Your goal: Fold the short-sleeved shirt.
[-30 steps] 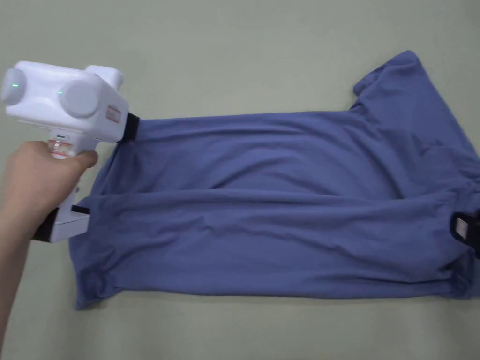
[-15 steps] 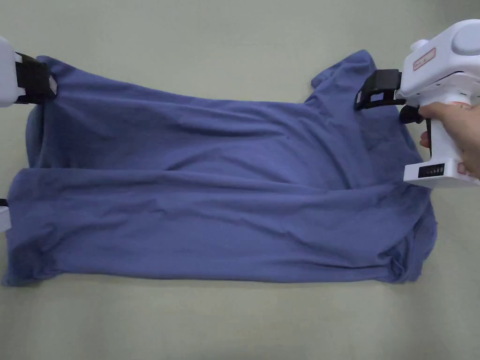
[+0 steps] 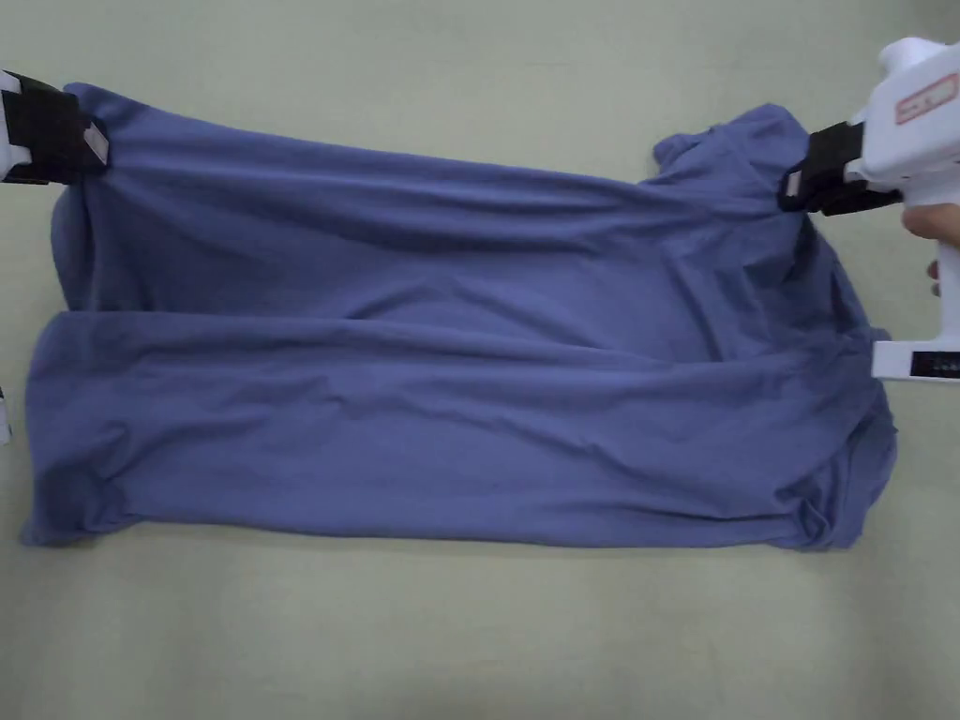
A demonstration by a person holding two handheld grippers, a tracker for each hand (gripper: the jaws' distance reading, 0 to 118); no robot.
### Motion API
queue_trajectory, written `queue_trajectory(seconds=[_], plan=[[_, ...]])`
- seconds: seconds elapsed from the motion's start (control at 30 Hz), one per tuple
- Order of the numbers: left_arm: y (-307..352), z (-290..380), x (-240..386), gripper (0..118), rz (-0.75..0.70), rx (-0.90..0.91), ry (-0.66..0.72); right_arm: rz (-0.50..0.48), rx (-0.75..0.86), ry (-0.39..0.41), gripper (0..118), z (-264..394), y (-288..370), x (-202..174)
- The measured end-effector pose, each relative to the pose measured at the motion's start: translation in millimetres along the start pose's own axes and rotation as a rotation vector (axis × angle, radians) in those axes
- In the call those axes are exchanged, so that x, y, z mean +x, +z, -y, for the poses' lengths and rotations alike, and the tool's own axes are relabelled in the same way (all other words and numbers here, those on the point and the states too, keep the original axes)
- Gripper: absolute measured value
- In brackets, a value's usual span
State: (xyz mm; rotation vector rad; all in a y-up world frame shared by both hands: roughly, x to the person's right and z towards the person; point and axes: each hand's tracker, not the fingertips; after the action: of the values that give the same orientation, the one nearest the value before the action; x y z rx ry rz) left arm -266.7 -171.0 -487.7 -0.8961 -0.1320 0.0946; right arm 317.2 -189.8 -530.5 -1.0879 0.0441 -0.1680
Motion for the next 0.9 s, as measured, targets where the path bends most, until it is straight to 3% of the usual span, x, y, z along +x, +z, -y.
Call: queue_trajectory(seconds=[0.2,0.33,0.53,0.7,0.73,0.77,0.8,0.83,0.87,0.9], plan=[[61.5,41.7,8.2,4,-0.07,0.025,-0.089,-0.019,0.119,0.082,3,70.4,92.2,-8.5],[76.0,85.9,9.0,4,-0.117,-0.034,-0.085,-0.019,0.144,0.073,3,139.5,125.6,-9.1],[49.6,149.3,12.9,4,-0.172,-0.215,-0.133,-0.019,-0.003,-0.008,3,214.0,104.8,4.5],[25.8,166.7,19.7,4,-0.205,-0.273,-0.15,0.022,-0.083,0.033,3,224.2,73.9,2.5],[27.8,164.5,19.6,6,-0.209,-0.263,-0.142,0.025,-0.081,0.036,3,221.9,73.0,0.5],[27.8,162.6,18.2,29,-0.211,-0.253,-0.118,0.033,-0.08,0.053,6,217.5,71.2,-1.3],[29.1,162.2,16.1,62,-0.212,-0.245,-0.088,0.045,-0.073,0.065,29,214.3,70.1,-3.3],[29.3,162.3,13.5,83,-0.245,-0.243,-0.081,0.053,-0.071,0.064,68,212.6,69.2,-4.8],[30.3,162.8,9.2,85,-0.29,-0.245,-0.069,0.062,-0.078,0.065,110,211.4,68.0,-6.4],[35.1,162.3,4.1,85,-0.27,-0.245,-0.052,0.09,-0.102,0.074,110,212.4,66.3,-7.5]])
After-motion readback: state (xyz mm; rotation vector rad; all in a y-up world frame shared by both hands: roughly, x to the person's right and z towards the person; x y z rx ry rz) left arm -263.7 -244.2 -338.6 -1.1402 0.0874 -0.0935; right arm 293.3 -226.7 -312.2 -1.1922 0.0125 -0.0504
